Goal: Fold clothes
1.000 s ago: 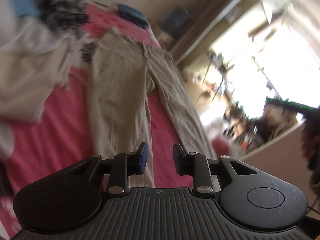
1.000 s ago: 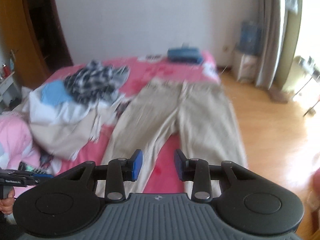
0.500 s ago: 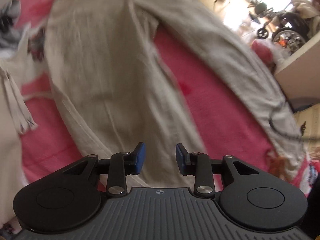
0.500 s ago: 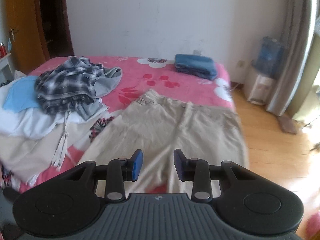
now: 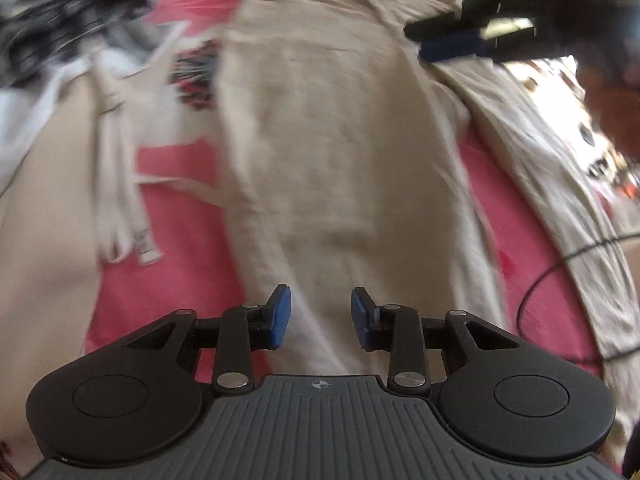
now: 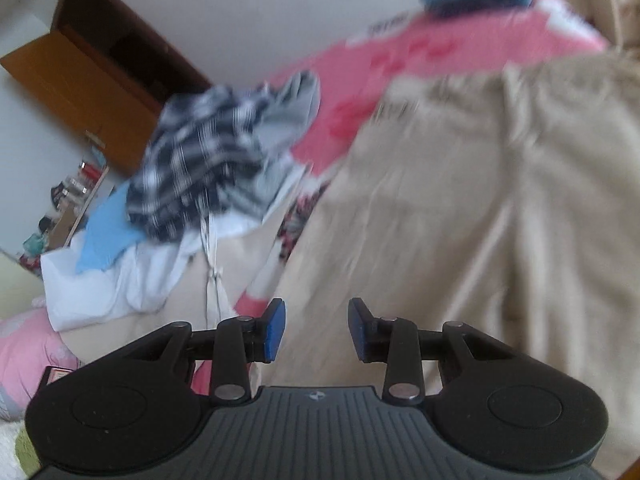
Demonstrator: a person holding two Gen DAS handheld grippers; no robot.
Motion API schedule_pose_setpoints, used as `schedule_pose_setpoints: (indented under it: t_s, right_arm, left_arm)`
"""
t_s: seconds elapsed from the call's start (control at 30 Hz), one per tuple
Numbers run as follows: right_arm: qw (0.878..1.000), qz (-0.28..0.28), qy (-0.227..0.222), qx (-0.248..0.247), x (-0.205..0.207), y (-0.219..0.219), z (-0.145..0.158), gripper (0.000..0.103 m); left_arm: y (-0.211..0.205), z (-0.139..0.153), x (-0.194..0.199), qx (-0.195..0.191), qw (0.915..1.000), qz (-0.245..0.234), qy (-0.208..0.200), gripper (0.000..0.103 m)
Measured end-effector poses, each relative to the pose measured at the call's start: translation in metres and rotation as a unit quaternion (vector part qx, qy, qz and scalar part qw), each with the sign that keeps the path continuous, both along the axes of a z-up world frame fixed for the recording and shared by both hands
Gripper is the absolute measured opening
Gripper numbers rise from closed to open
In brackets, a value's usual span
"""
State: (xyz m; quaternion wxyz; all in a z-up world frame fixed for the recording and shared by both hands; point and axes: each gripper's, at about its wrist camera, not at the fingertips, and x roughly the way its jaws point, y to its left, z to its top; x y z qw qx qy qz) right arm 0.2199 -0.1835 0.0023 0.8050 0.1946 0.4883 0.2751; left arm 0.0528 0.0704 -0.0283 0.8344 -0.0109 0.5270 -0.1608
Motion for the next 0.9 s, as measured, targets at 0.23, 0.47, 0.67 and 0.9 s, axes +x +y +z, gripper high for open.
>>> schedule_pose_setpoints:
  t_s: [0.23, 0.47, 0.67, 0.9]
  right_arm:
    - [0.995, 0.050, 0.082, 0.027, 0.027, 0.073, -0.065, 0.038]
    - [0.994, 0.025, 0.097, 0.039, 0.057, 0.115, -0.104, 0.039]
    - [0.992, 0.007, 0.089, 0.092, 0.067, 0.135, -0.115, 0.049]
    - [0.989, 0.013, 0.079, 0.121, 0.076, 0.158, -0.120, 0.058]
  left_arm:
    - [0.021, -0.010, -0.026, 0.007, 0.9980, 0.063, 0.008, 0.033]
    - [0.048, 0.002, -0.049, -0.025, 0.9874, 0.154, 0.028, 0.033]
    - [0.059, 0.021, -0.088, -0.028, 0.9648, 0.255, 0.055, 0.033]
    - [0.061, 0.062, -0.117, 0.026, 0.9447, 0.320, 0.068, 0.033]
